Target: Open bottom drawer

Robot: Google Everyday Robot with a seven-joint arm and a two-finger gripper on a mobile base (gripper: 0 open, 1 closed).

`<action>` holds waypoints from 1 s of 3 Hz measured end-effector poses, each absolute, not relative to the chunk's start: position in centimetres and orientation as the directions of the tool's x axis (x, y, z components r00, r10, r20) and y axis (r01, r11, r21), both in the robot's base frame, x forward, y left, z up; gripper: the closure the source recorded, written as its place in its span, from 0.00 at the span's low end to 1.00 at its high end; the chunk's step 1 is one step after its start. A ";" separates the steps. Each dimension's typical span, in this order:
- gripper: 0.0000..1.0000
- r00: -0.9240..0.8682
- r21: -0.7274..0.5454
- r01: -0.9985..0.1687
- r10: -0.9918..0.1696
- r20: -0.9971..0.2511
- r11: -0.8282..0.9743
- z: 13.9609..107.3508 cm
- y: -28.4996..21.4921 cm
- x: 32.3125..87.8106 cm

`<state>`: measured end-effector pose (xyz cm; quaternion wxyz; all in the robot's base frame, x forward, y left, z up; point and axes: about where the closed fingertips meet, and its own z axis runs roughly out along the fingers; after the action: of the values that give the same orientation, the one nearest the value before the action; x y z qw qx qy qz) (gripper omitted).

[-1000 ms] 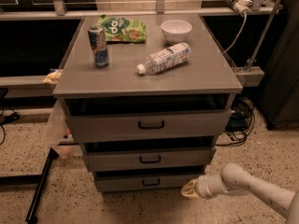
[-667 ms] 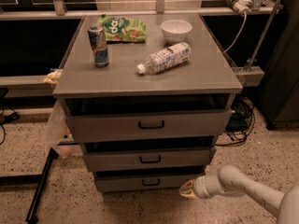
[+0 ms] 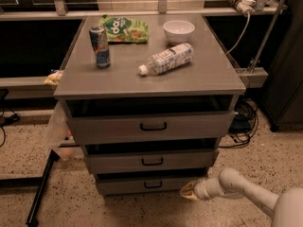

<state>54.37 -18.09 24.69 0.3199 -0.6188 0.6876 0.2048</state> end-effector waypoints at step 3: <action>0.17 -0.001 -0.140 -0.981 -0.732 -0.681 0.131 22.5 -17.7 56.5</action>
Offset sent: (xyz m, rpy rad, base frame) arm 0.0225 -0.0076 -0.0144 -0.0071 -0.0216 -0.0012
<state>56.53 -17.73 22.47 0.3208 -0.6298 0.6801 0.1944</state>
